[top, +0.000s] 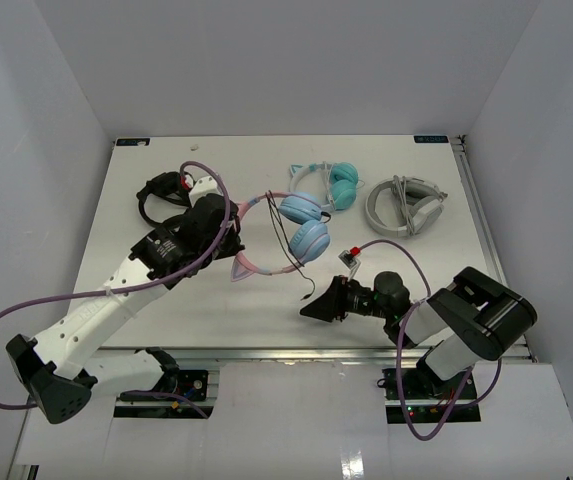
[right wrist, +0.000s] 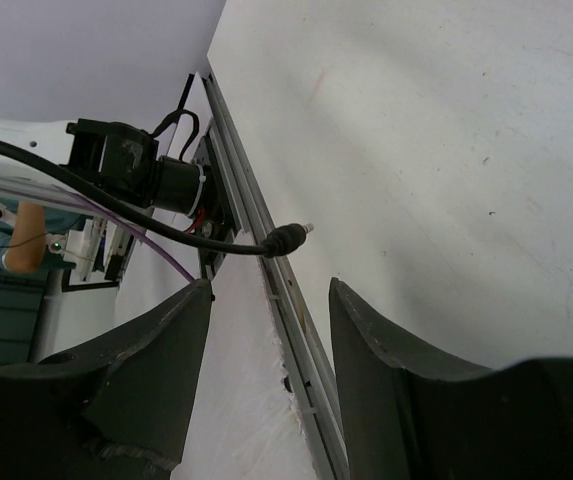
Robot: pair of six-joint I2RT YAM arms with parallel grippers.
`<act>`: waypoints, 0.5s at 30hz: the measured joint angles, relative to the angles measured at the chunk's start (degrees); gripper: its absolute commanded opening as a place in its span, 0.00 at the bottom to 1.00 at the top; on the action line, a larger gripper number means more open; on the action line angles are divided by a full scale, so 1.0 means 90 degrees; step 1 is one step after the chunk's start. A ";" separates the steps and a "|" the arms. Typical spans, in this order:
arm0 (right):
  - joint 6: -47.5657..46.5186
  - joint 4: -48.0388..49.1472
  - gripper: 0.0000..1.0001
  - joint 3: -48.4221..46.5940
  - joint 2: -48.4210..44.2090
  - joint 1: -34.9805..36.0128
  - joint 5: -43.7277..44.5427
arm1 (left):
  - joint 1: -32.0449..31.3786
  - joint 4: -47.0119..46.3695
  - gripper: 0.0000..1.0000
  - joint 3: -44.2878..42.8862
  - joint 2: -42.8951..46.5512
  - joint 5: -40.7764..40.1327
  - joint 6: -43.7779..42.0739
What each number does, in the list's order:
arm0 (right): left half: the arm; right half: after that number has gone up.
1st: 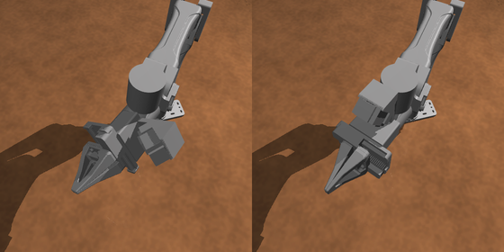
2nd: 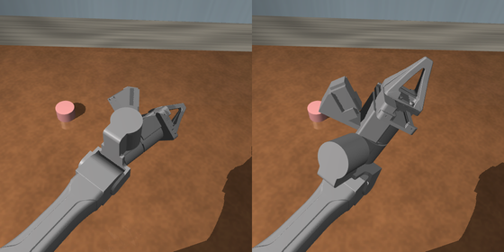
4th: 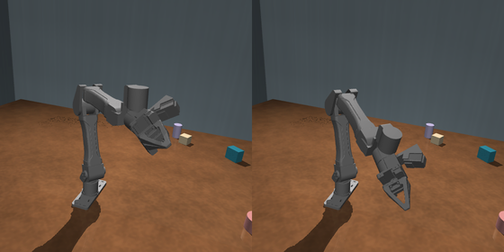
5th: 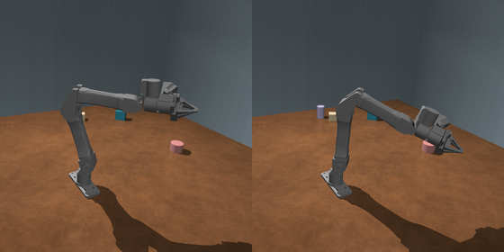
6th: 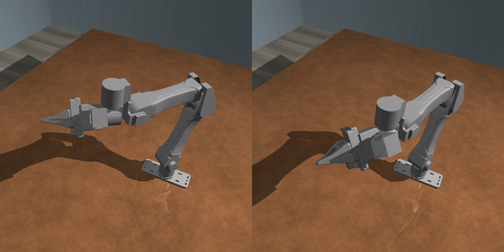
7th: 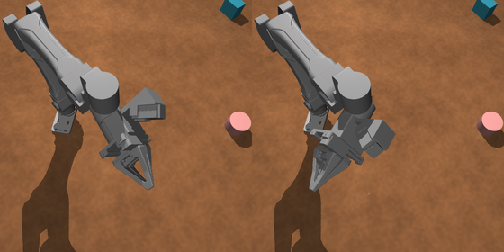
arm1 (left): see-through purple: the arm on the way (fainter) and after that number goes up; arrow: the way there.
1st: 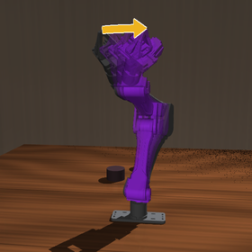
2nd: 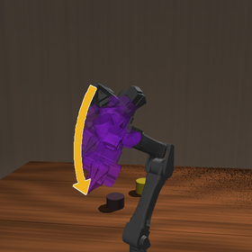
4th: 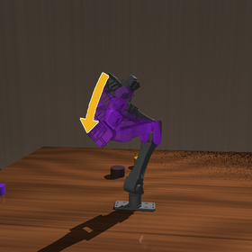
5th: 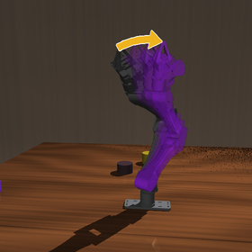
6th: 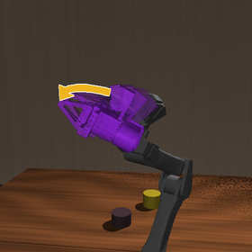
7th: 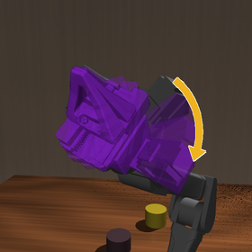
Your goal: Wrap the headphones
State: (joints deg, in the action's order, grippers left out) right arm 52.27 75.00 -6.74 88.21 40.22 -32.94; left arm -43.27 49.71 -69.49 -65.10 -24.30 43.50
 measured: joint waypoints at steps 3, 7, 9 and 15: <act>0.0010 0.0004 0.58 -0.0053 -0.0026 0.0003 0.0015 | 0.0000 -0.0074 0.00 0.0000 0.0105 -0.0011 0.0008; 0.0012 0.0003 0.57 -0.0207 0.0043 0.0003 0.0024 | 0.0000 -0.0139 0.00 0.0000 0.0208 0.0038 0.0005; 0.0046 0.0030 0.55 -0.0399 0.0234 0.0003 0.0020 | 0.0000 -0.0165 0.00 0.0003 0.0233 0.0097 0.0005; 0.0198 0.0017 0.56 -0.0899 0.0737 0.0003 0.0056 | 0.0000 -0.0236 0.00 0.0176 0.0277 0.0165 0.0005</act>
State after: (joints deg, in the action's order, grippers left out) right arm 54.05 75.16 -14.83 94.84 40.25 -32.44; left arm -43.27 47.59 -67.91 -62.61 -22.82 43.55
